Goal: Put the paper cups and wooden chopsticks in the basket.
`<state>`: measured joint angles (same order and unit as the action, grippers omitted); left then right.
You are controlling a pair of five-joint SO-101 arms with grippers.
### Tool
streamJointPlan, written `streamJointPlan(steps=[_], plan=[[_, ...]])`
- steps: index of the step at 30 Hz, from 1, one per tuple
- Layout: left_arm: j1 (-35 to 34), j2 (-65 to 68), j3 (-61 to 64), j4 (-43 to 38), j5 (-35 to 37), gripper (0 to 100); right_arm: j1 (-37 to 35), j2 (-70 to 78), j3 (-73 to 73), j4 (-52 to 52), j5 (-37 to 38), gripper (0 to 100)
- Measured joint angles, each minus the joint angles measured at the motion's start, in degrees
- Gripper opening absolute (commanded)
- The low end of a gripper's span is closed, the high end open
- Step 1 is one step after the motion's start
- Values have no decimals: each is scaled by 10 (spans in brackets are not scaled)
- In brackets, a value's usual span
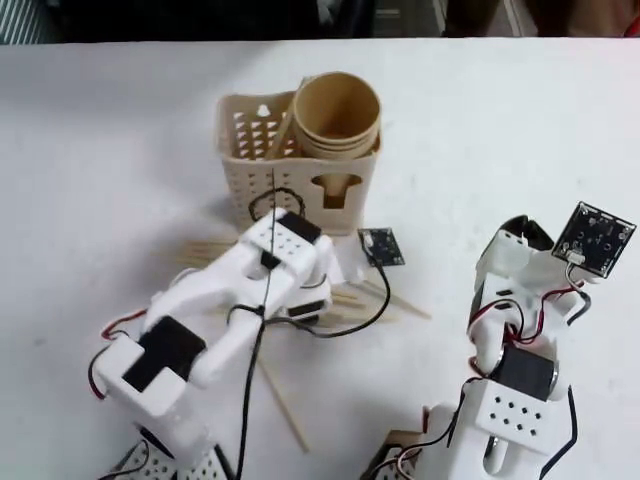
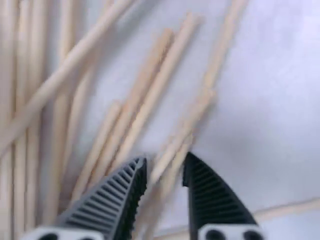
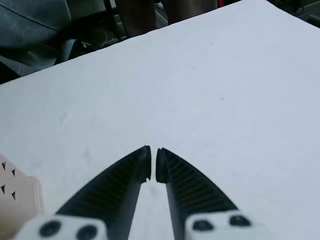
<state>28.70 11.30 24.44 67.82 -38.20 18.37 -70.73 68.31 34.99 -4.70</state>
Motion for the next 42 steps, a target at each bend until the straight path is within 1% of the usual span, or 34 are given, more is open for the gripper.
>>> streamJointPlan(steps=[3,16,18,23,29,34,37,42], plan=[[-1,0,0,20,0,23,0,0,0,0,0,39],[-2,-17,-3,66,1,22,0,0,0,0,0,39],[-2,-49,-3,82,10,22,0,0,0,0,0,39],[-3,-141,-3,118,58,22,0,0,0,0,0,39],[-3,-222,-3,171,64,22,0,0,0,0,0,39],[-3,-314,-3,193,64,22,0,0,0,0,0,39],[-3,-375,-34,217,64,21,0,0,0,0,0,39],[-4,-437,-142,245,76,21,0,0,0,0,0,39]])
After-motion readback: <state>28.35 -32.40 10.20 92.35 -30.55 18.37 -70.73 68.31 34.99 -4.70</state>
